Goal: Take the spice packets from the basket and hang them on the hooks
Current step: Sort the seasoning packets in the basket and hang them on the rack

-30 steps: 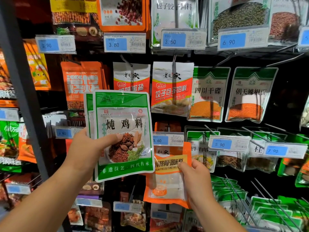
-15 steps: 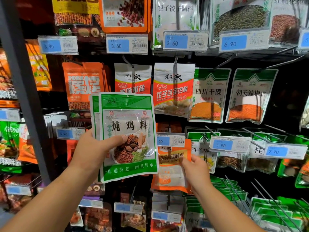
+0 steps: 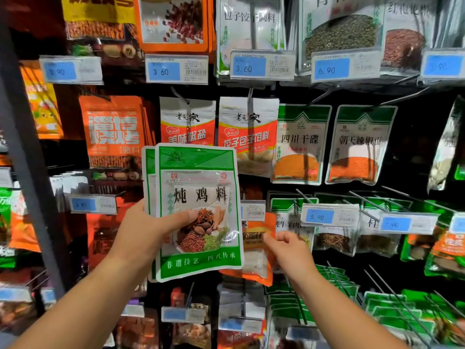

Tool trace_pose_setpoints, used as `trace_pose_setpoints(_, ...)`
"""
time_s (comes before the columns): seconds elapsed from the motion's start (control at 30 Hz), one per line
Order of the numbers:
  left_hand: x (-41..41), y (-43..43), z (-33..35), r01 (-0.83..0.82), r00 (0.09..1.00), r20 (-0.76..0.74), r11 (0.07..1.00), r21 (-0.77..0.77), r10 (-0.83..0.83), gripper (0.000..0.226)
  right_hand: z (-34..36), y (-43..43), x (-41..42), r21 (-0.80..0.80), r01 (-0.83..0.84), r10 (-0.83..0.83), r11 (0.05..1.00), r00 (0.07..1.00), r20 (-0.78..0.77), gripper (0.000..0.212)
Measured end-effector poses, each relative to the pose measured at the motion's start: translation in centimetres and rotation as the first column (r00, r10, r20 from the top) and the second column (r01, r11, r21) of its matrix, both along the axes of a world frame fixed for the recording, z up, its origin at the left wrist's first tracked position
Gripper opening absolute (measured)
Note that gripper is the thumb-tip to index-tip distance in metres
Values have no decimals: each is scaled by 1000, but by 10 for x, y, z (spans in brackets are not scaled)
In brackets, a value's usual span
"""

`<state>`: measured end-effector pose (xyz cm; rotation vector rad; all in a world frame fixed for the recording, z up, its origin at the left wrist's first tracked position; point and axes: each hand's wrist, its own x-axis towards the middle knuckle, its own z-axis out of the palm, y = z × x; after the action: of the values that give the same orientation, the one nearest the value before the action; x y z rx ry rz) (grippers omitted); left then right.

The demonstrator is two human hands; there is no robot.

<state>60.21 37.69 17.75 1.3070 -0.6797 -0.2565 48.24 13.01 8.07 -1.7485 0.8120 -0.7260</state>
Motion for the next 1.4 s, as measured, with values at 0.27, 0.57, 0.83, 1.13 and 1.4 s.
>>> trace_pose_setpoints(0.27, -23, -21, -6, 90, 996, 22, 996, -18, -89, 39, 34, 30, -48, -43, -135, 137, 990, 989, 48, 23)
trace_pose_setpoints(0.57, -62, -56, -9, 222, 973, 65, 975, 13, -223, 49, 61, 42, -105, -44, -234, 238, 971, 944, 228, 50)
trace_pose_setpoints(0.83, -113, -94, -23, 306, 943, 115, 949, 71, -313, 25, 54, 18, -154, -3, -194, 184, 981, 928, 324, 13)
trace_pose_setpoints(1.13, -136, -131, -57, 416, 907, 7, 897, 148, -422, 16, 27, -18, -205, 58, -83, 62, 995, 953, 297, 23)
trace_pose_setpoints(1.4, -134, -154, -78, 439, 898, -95, 872, 214, -429, 23, 0, -51, -235, 96, -13, -13, 995, 963, 271, 23)
